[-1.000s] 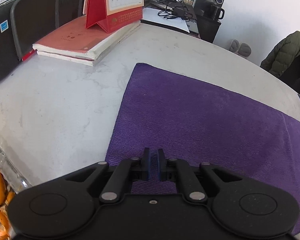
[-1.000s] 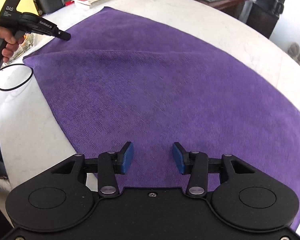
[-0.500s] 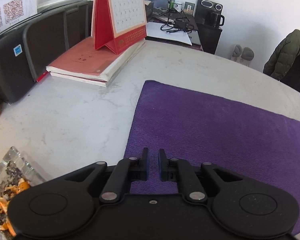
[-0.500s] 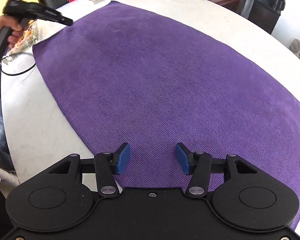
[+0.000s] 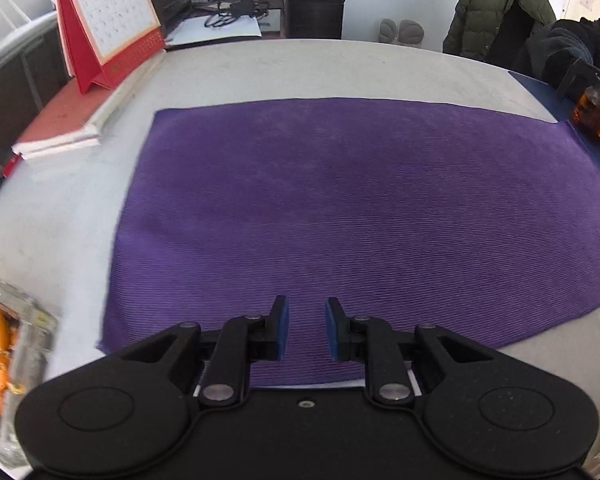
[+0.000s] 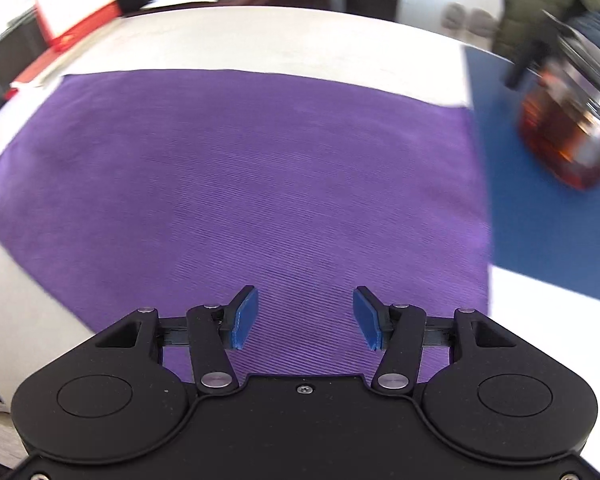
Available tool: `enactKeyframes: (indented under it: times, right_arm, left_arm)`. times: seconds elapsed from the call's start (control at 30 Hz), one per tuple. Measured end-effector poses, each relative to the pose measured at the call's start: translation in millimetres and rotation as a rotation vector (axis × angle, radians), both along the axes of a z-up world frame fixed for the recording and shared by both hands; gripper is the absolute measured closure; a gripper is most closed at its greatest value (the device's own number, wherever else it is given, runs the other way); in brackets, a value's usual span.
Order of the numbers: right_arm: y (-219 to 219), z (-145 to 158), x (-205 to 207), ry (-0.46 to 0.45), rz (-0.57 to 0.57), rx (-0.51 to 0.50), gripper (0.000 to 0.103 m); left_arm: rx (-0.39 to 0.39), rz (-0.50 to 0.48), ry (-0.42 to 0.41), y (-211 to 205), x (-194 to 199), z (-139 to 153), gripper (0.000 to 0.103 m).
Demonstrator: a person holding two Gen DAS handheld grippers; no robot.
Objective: Fold towel
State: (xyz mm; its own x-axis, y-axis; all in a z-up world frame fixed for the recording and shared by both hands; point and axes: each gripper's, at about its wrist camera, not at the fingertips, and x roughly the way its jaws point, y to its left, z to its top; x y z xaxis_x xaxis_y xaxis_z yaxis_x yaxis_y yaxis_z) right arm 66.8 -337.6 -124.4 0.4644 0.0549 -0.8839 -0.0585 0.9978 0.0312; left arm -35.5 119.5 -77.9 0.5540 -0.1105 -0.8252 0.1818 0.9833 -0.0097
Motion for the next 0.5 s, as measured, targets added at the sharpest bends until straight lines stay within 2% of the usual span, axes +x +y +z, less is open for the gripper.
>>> enactKeyframes:
  times: [0.13, 0.23, 0.5]
  right_arm:
    - [-10, -9, -4, 0.011, -0.016, -0.003, 0.05]
    - [-17, -7, -5, 0.0, -0.017, 0.004, 0.049]
    - [-16, -9, -10, 0.008, 0.005, -0.008, 0.039]
  left_arm:
    - [0.018, 0.013, 0.033, 0, 4, -10, 0.085]
    - [-0.005, 0.028, 0.028, 4, 2, -11, 0.085]
    - [-0.018, 0.017, 0.027, 9, 0, -11, 0.084]
